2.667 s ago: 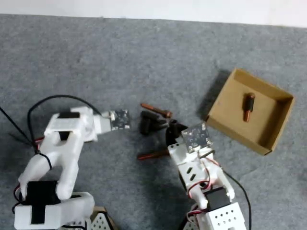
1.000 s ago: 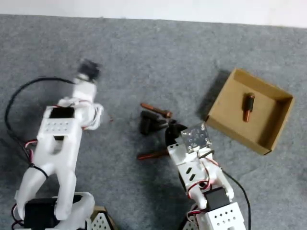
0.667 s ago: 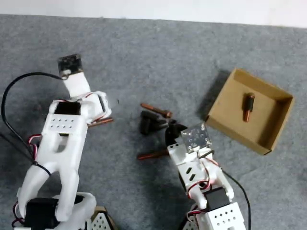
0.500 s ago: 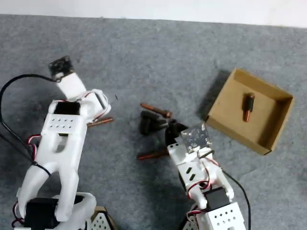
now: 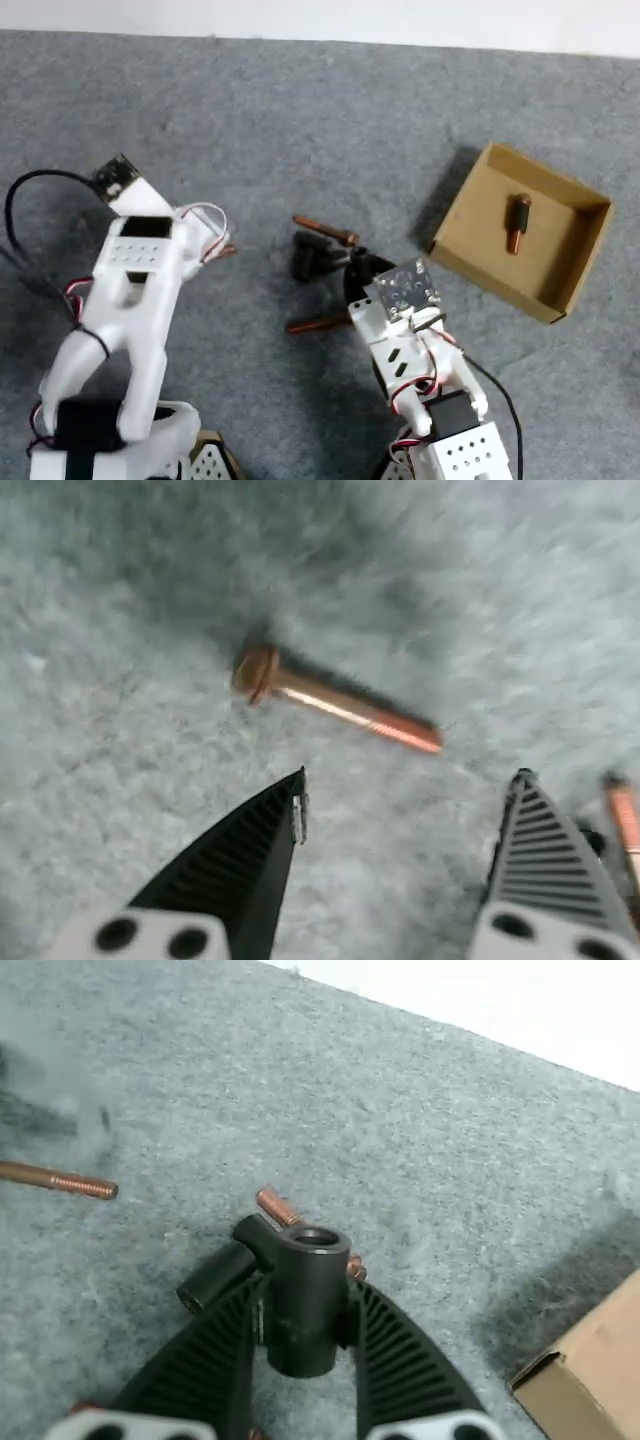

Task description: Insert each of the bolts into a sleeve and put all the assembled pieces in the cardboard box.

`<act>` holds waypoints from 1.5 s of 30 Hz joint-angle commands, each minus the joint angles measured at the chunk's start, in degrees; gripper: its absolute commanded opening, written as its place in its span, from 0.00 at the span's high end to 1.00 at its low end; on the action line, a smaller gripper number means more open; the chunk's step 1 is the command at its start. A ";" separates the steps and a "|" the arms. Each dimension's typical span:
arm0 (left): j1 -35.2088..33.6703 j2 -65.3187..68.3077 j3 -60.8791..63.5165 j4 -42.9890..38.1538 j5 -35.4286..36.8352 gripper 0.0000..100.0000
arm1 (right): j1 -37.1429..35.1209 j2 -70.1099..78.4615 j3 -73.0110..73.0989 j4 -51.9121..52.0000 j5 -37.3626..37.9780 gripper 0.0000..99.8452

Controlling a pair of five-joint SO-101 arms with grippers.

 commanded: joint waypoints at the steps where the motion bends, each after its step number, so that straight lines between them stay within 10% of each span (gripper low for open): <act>1: -0.66 3.47 -3.30 1.49 0.62 0.71 | 0.75 -0.84 0.40 -1.71 0.79 1.00; 45: -7.87 24.31 -11.74 -6.68 13.27 0.79 | 0.48 -0.84 0.40 -1.71 0.97 1.00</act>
